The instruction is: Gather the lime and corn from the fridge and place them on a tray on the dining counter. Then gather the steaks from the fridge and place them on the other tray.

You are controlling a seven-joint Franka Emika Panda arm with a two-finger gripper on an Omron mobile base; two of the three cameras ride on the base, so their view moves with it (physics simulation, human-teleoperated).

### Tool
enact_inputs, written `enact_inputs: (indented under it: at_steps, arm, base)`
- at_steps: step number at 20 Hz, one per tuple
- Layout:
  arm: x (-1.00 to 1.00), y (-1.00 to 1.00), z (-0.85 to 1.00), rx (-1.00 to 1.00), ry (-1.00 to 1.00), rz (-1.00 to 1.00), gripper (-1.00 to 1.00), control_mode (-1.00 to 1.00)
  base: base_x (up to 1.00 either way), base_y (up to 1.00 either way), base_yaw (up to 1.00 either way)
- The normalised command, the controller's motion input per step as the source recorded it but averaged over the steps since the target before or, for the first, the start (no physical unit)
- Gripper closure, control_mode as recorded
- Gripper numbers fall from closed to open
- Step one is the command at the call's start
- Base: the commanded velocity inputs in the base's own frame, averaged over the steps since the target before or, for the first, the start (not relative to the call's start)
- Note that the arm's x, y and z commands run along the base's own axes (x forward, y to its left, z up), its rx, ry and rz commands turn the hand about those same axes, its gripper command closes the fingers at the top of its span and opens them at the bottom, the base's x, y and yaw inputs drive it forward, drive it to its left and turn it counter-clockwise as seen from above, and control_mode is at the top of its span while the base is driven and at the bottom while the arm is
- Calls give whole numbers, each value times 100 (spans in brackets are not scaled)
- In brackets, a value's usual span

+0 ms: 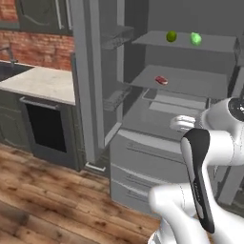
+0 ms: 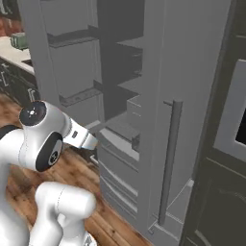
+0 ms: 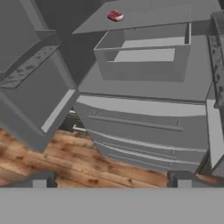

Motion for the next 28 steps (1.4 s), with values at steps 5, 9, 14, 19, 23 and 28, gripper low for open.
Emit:
enact_inputs:
  at_steps: [5,9,14,19,23,28]
  arm:
    - [0,0,0,0,0,0,-100,100]
    - [0,0,0,0,0,0,-100,100]
    - [0,0,0,0,0,0,-100,100]
    - [0,0,0,0,0,0,-100,100]
    - [0,0,0,0,0,0,-100,100]
    - [0,0,0,0,0,0,-100,100]
  base:
    - [46,17,-39]
    - [44,38,-37]
    - [56,51,-29]
    - [60,5,-26]
    - [54,0,-27]
    - [47,10,-32]
